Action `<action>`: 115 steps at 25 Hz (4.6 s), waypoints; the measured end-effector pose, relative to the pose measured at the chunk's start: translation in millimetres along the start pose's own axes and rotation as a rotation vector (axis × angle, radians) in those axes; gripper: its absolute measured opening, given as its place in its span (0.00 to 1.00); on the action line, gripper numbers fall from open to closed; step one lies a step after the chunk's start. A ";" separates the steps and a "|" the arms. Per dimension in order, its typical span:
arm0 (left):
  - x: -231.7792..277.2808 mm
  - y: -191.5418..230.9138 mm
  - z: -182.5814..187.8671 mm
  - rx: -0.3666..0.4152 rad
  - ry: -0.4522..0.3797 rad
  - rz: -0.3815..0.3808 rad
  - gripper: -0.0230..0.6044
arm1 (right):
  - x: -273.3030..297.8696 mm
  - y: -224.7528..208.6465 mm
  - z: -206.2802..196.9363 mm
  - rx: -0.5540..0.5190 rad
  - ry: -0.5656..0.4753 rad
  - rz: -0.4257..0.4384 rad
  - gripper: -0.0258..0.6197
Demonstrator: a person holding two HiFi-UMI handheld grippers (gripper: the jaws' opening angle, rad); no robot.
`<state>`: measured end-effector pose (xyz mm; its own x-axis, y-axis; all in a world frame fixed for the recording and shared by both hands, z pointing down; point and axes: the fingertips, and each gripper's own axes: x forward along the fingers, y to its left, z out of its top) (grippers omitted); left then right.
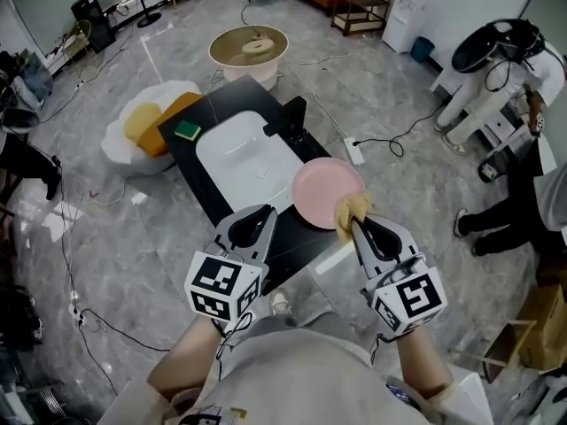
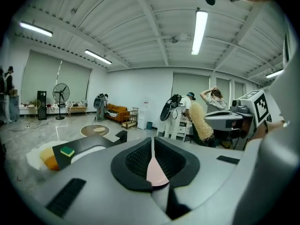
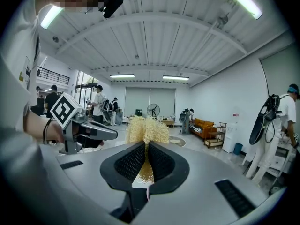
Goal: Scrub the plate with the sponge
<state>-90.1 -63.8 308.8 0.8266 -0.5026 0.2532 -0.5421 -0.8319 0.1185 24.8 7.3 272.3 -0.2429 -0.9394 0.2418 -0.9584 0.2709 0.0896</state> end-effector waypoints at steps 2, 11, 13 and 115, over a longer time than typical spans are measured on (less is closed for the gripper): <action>10.7 10.3 -9.6 -0.027 0.030 0.004 0.09 | 13.2 -0.9 -6.9 -0.023 0.032 0.005 0.11; 54.3 29.6 -48.9 -0.098 0.154 0.023 0.25 | 63.7 -28.6 -54.6 0.007 0.179 0.060 0.11; 62.8 34.1 -55.5 -0.116 0.167 0.049 0.25 | 75.9 -35.2 -67.0 0.016 0.203 0.088 0.11; 195.2 68.7 -290.8 -0.774 0.506 0.495 0.08 | 121.8 -43.0 -358.2 -0.397 1.033 0.888 0.11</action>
<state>-9.9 -150.7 645.5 0.4232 -0.4401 0.7920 -0.8987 -0.0931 0.4285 90.0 -43.6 644.0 -0.3498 0.0984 0.9317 -0.4004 0.8834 -0.2436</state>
